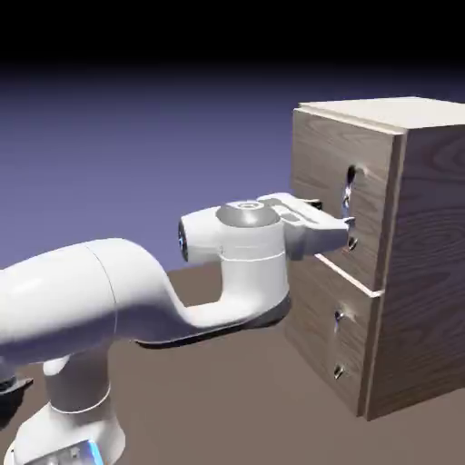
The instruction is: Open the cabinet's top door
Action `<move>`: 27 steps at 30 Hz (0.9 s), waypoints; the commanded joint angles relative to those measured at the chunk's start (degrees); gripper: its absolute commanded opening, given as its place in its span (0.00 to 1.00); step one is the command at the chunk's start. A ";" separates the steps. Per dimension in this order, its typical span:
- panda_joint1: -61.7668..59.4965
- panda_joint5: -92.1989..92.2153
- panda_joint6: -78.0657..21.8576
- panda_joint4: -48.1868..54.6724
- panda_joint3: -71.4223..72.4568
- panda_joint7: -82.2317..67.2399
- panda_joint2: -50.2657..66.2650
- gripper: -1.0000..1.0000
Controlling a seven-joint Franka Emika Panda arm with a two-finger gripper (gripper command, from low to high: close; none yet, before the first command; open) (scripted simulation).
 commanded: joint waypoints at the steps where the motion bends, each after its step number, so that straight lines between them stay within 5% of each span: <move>1: 1.97 -0.34 -0.61 1.32 -0.76 0.13 0.52 0.50; 2: 1.97 -0.34 -0.61 1.32 -0.76 0.13 0.52 0.00; 13: -10.95 -3.20 -4.07 -4.77 10.40 18.25 11.63 0.00; 27: -35.36 21.21 -16.44 -21.45 39.13 18.33 10.84 0.00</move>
